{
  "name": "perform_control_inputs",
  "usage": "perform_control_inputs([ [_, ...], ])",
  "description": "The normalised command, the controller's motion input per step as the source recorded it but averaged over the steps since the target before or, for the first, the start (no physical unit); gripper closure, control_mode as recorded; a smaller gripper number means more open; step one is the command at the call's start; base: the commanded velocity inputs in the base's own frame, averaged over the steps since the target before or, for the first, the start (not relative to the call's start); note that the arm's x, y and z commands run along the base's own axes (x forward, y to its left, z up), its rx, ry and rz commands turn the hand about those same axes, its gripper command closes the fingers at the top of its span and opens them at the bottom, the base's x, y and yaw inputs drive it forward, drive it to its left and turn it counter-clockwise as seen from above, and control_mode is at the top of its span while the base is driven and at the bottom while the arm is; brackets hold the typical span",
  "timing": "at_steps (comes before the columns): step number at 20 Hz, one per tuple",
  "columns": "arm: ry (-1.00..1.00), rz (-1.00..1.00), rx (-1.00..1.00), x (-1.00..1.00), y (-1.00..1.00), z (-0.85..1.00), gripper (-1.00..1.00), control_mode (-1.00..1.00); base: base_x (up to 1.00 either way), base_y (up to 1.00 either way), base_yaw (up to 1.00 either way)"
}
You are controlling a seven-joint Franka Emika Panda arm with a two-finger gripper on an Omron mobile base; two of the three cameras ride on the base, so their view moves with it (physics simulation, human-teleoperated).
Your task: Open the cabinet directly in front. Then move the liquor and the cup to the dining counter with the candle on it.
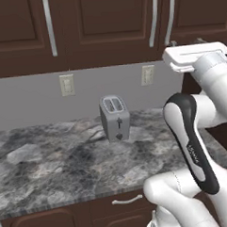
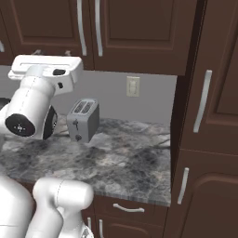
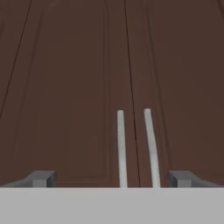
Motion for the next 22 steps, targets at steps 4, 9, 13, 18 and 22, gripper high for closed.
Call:
perform_control_inputs([
  [4, -0.08, 0.0, 0.0, 0.67, 0.01, 0.16, -1.0, -1.0, 0.0, 0.0, 0.0],
  [9, -0.02, 0.0, 0.0, 0.85, 0.01, 0.03, -1.0, -1.0, 0.0, 0.0, 0.0],
  [13, 0.02, 0.0, 0.0, 0.94, 0.0, 0.0, -1.0, -1.0, 0.0, 0.0, 0.0],
  [18, 0.05, 0.0, 0.0, 0.98, 0.0, 0.0, -1.0, -1.0, 0.0, 0.0, 0.0],
  [22, 0.09, 0.0, 0.0, 0.99, 0.0, 0.0, -1.0, -1.0, 0.0, 0.0, 0.0],
])
